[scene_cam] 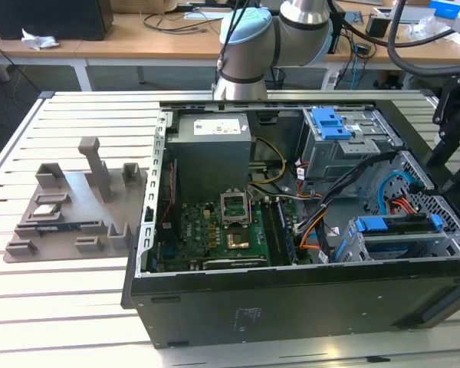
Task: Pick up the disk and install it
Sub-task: 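Insert the second disk wire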
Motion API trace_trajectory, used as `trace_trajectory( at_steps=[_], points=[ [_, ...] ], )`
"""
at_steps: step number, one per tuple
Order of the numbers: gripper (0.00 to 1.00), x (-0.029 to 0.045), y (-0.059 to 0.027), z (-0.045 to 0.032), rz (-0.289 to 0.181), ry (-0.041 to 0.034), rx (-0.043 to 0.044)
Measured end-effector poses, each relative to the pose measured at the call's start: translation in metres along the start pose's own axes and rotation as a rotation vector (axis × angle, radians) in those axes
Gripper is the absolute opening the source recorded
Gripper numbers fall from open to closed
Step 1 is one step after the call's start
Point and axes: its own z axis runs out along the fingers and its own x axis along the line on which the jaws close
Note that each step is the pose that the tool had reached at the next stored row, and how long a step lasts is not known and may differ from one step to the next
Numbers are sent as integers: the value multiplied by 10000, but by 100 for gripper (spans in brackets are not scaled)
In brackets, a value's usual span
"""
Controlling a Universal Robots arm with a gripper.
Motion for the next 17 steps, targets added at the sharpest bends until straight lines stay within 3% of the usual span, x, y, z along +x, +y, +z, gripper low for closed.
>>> trace_trajectory(
  at_steps=[2,7,14,17],
  points=[
    [48,-3,72,120,1,-3,-1],
    [48,-27,67,230,-2,-45,-2],
    [46,-33,62,253,-63,-69,-2],
    [27,-33,61,252,-85,-66,-2]
  ],
)
